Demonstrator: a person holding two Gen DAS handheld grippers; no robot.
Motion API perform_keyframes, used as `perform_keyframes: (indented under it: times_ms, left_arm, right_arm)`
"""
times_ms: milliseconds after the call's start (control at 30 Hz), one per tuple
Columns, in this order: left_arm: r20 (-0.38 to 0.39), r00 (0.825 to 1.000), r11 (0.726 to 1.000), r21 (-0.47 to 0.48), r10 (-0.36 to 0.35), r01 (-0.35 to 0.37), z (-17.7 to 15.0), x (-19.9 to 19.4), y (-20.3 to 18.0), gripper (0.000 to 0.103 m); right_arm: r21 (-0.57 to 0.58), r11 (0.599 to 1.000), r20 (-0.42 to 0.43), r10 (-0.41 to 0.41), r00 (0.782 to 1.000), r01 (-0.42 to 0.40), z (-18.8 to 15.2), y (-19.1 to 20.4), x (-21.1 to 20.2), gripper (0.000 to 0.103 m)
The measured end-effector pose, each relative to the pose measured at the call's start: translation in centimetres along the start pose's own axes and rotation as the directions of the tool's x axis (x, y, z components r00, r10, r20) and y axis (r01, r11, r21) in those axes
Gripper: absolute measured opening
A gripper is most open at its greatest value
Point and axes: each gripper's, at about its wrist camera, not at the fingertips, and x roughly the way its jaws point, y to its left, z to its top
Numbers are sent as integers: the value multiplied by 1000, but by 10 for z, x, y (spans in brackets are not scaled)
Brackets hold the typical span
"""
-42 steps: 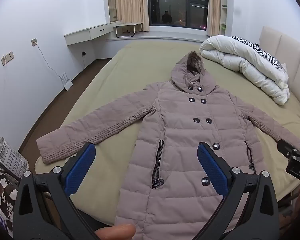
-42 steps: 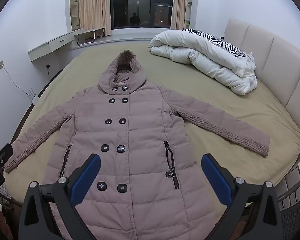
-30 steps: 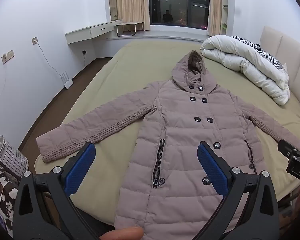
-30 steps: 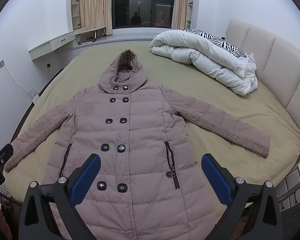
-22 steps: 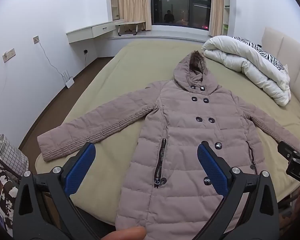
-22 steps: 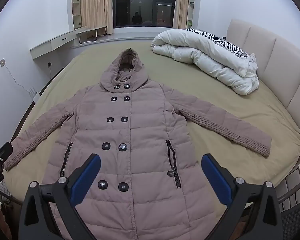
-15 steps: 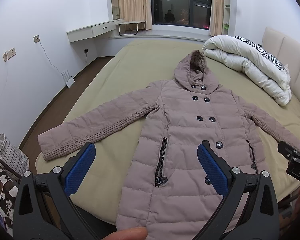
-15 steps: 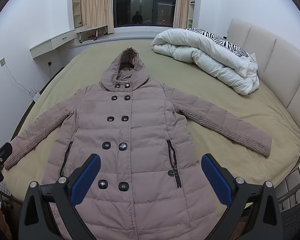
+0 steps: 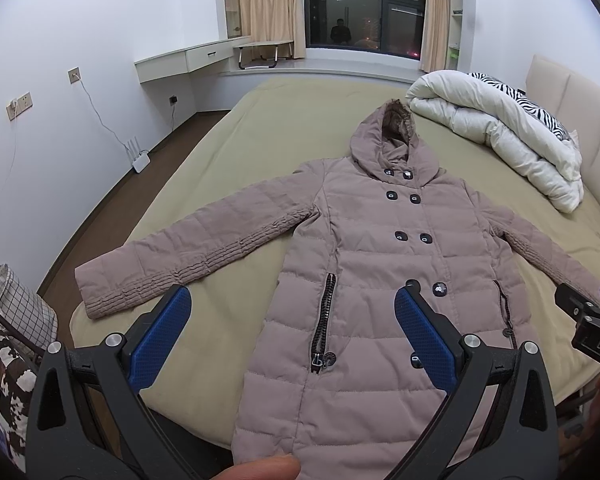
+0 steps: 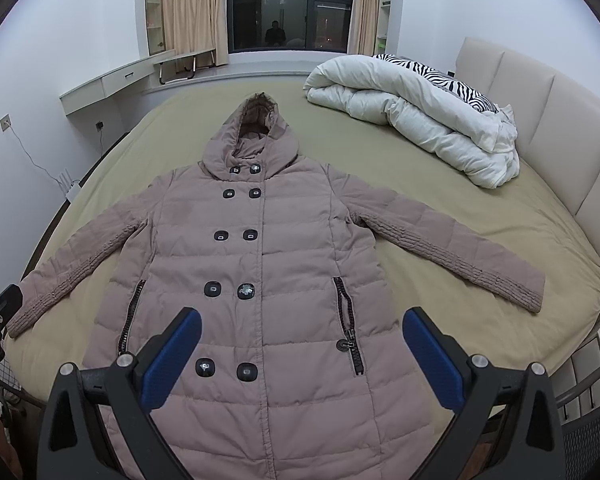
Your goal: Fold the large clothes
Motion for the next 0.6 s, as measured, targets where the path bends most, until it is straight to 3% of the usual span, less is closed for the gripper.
perform_keyframes:
  times_ms: [600]
  left_arm:
    - [-4, 1000, 1000, 0, 2, -2, -2, 4, -1, 103]
  right_arm:
    - [4, 1000, -3, 0, 1000, 0, -8, 0, 8, 103]
